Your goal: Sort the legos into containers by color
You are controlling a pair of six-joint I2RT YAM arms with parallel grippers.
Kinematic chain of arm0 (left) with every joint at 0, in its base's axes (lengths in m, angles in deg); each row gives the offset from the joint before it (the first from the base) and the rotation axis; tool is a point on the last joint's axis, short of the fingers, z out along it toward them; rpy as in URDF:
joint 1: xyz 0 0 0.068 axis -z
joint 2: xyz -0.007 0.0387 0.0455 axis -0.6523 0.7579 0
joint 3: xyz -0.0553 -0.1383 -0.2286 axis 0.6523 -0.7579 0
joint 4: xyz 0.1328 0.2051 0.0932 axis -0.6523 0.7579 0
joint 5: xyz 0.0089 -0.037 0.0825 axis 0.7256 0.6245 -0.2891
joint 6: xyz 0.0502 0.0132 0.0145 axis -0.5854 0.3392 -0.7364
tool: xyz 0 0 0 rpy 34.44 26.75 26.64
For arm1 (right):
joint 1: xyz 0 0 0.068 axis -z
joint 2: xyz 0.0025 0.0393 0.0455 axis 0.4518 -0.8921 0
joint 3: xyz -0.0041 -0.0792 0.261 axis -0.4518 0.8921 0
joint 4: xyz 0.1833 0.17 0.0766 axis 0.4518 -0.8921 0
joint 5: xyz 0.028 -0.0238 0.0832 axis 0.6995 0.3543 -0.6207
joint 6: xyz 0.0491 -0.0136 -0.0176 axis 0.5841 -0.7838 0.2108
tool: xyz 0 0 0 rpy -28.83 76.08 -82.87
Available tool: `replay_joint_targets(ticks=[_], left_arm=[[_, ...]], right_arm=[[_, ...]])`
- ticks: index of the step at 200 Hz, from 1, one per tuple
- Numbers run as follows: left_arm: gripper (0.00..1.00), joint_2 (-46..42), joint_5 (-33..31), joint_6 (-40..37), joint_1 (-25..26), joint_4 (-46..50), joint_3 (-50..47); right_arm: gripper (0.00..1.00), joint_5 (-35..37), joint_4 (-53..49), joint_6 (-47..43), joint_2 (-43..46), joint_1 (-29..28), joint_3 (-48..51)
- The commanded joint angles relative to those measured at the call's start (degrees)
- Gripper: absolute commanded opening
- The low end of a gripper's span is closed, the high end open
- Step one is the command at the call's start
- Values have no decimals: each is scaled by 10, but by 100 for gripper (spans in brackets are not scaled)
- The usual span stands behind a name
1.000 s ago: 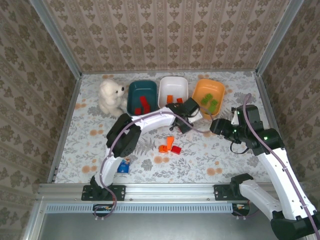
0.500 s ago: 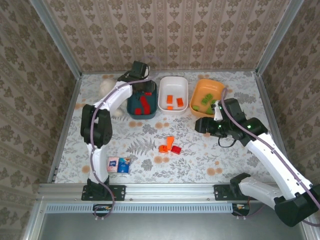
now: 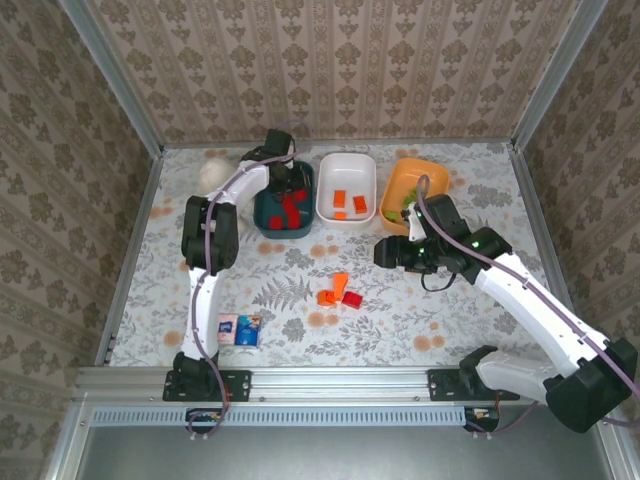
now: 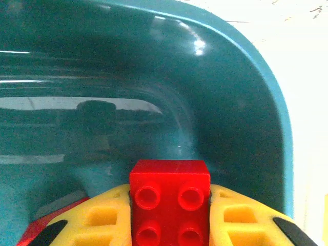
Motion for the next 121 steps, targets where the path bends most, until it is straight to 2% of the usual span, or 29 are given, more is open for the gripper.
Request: replay_joint_targets(ticks=[1,15,59,93,121], left_arm=[[35,-5,31,19,-1,10,2],[45,-17,28,22,-1,8,-6],[61,-87,9,26,0,7,-29],[62,-193,-13,37,3,-20,-108],[62,-306,-33,44,15,-52,-233]], right_arm=[[68,8,-9,-18,-33,-17,-25],[68,28,-16,-28,-59,-33,-30],[67,86,-43,-15,-178,-89,-90],[66,114,-62,75,-283,-127,-148],[66,124,-96,138,-366,-147,-203]])
